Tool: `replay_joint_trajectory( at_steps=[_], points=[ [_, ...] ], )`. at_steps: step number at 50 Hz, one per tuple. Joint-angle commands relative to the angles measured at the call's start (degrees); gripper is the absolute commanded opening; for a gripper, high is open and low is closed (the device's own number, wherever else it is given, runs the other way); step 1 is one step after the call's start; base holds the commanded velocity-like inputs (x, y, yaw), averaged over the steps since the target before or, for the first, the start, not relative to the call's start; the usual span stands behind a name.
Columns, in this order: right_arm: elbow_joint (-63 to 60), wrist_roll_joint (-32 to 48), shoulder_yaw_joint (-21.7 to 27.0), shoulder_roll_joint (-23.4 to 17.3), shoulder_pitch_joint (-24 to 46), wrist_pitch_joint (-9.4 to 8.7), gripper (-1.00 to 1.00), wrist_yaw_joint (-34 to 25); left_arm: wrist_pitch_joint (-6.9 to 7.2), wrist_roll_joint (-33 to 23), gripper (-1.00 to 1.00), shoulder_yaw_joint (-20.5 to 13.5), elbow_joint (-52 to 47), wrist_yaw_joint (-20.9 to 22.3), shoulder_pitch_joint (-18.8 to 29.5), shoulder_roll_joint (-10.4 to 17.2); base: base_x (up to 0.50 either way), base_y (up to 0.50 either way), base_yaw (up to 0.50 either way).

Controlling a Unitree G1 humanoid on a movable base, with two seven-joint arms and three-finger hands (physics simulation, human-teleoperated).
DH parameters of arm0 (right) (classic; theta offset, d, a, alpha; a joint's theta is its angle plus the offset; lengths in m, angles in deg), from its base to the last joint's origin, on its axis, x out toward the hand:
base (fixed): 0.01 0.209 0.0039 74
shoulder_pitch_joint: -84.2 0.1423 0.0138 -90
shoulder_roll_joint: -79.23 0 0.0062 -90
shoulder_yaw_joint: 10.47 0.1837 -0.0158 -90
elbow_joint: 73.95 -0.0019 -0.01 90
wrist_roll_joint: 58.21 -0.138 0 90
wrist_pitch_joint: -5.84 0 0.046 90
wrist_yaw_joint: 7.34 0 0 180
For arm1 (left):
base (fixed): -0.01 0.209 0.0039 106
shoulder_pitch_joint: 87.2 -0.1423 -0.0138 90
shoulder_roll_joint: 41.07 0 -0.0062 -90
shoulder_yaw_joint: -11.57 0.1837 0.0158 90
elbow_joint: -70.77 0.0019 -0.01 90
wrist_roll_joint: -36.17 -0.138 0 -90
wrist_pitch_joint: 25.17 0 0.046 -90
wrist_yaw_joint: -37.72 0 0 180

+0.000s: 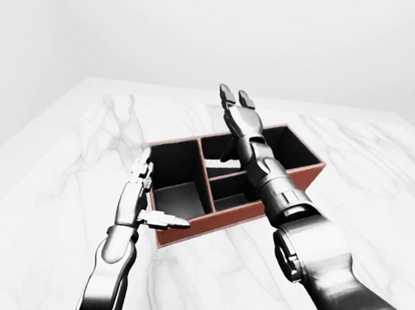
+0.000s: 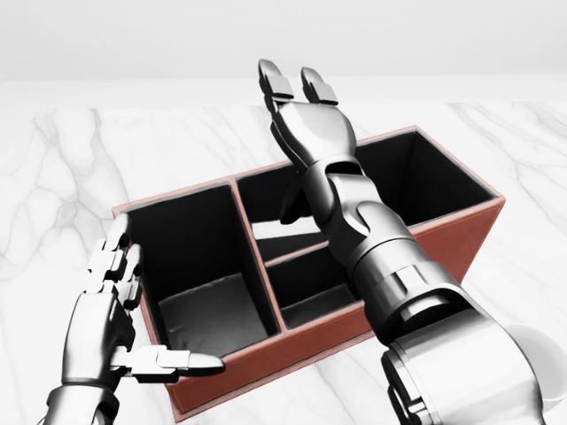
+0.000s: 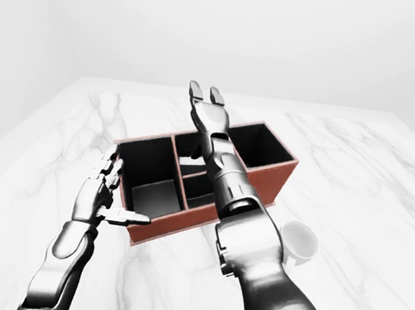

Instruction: Pick up the book and place it in the front compartment of the caddy.

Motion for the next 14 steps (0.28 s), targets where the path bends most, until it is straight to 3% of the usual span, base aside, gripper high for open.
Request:
replay_joint_trajectory(
  at_steps=[1, 14],
  points=[
    [-1.25, -1.54, 0.46, -0.24, 0.0, 0.0, 1.0, -0.87, 0.0, -0.01, 0.98, 0.04, -0.24, 0.04, -0.08, -0.01, 0.0, 0.0, 0.0],
    [-6.48, -7.89, 1.56, -0.47, -1.25, 0.0, 1.0, -3.64, 0.0, 0.23, 0.98, -0.14, -0.46, 0.04, 0.02, 0.02, 0.0, 0.0, 0.0]
  ],
)
